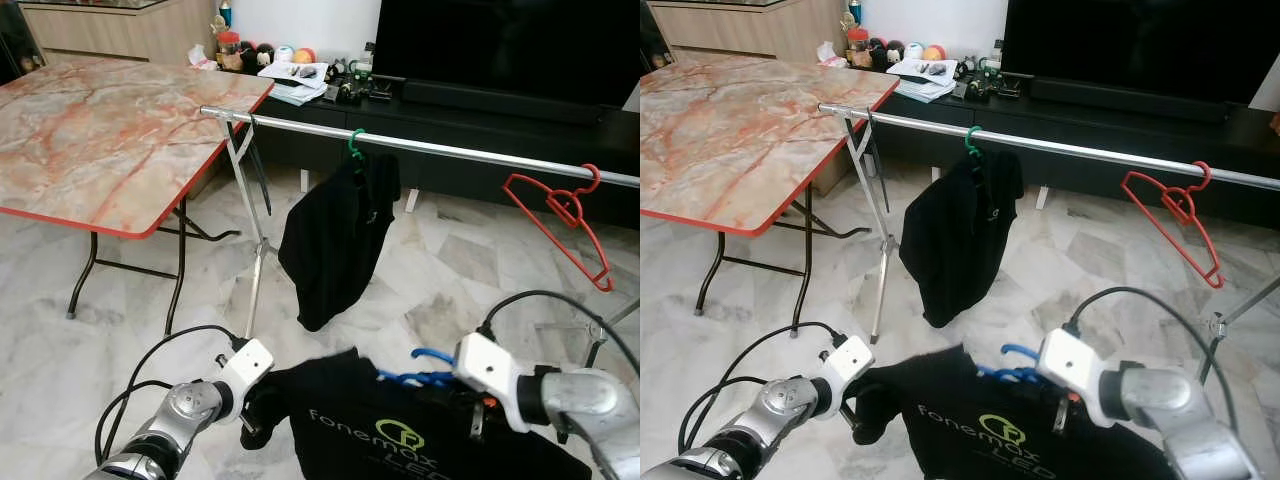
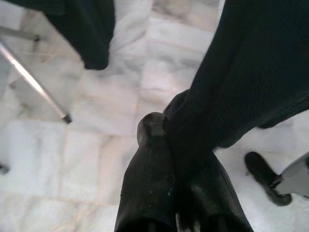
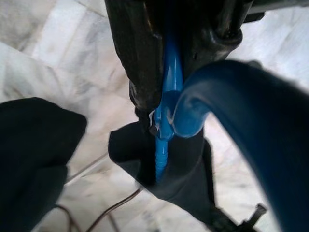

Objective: Hang hanger

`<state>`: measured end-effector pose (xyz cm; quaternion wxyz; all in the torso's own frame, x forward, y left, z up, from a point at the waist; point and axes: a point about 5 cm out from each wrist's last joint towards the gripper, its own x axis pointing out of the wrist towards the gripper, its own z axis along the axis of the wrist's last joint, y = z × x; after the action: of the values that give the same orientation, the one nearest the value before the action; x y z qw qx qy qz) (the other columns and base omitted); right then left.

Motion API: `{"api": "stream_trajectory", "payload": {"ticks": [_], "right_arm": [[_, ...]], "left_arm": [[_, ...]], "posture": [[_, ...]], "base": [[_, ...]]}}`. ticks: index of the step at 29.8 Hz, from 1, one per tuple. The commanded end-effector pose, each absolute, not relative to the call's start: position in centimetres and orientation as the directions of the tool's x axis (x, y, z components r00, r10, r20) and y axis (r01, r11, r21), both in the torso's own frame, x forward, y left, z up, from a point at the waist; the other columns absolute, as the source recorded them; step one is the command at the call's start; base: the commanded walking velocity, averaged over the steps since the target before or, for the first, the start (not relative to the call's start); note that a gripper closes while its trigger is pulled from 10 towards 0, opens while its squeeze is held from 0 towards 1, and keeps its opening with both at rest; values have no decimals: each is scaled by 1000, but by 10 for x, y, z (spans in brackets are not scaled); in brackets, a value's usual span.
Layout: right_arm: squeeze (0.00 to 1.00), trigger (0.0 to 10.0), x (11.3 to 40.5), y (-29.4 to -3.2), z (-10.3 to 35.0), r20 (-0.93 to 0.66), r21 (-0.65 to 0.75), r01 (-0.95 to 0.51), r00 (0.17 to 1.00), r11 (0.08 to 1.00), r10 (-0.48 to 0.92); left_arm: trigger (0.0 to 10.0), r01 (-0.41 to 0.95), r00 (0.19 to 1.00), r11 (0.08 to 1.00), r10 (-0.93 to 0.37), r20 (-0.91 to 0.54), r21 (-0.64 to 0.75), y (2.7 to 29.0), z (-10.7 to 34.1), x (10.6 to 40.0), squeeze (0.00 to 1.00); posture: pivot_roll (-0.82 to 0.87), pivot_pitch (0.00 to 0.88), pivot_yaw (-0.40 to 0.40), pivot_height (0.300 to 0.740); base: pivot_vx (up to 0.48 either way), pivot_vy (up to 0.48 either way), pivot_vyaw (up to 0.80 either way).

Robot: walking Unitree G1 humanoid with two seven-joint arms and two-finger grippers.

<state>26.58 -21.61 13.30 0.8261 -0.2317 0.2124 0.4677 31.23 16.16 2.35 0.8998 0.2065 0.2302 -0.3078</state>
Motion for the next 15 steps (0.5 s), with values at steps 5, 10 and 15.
{"api": "stream_trajectory", "payload": {"ticks": [5,10,15], "right_arm": [[0,10000,264,-254,156,-529,-194,-811,560,552,637],[0,10000,264,-270,160,-536,-234,-770,612,594,582],[0,10000,285,-252,178,-269,-278,-664,748,694,608]], "left_arm": [[0,547,729,783,-270,-629,298,192,12,306,0],[0,463,724,829,-148,-674,315,207,7,302,0],[0,608,644,761,-305,-702,227,187,2,297,0]], "posture": [[-36,82,-22,740],[-41,88,-22,740],[-43,91,-22,740]], "base": [[0,0,0],[0,0,0],[0,0,0]]}}
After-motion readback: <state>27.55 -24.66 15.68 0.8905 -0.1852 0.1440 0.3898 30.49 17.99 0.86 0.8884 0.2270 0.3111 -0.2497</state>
